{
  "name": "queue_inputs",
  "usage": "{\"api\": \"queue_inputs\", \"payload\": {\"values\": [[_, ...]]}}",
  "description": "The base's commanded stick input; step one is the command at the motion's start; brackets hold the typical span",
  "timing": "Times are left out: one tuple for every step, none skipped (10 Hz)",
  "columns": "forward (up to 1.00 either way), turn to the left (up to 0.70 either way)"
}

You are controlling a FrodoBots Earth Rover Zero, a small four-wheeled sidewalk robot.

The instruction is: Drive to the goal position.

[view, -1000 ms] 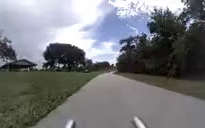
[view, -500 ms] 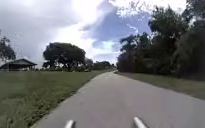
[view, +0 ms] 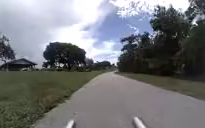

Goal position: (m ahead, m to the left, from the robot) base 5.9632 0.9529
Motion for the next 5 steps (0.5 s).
{"api": "queue_inputs", "payload": {"values": [[0.70, 0.00], [0.70, 0.00], [0.70, 0.00], [0.70, 0.00], [0.70, 0.00]]}}
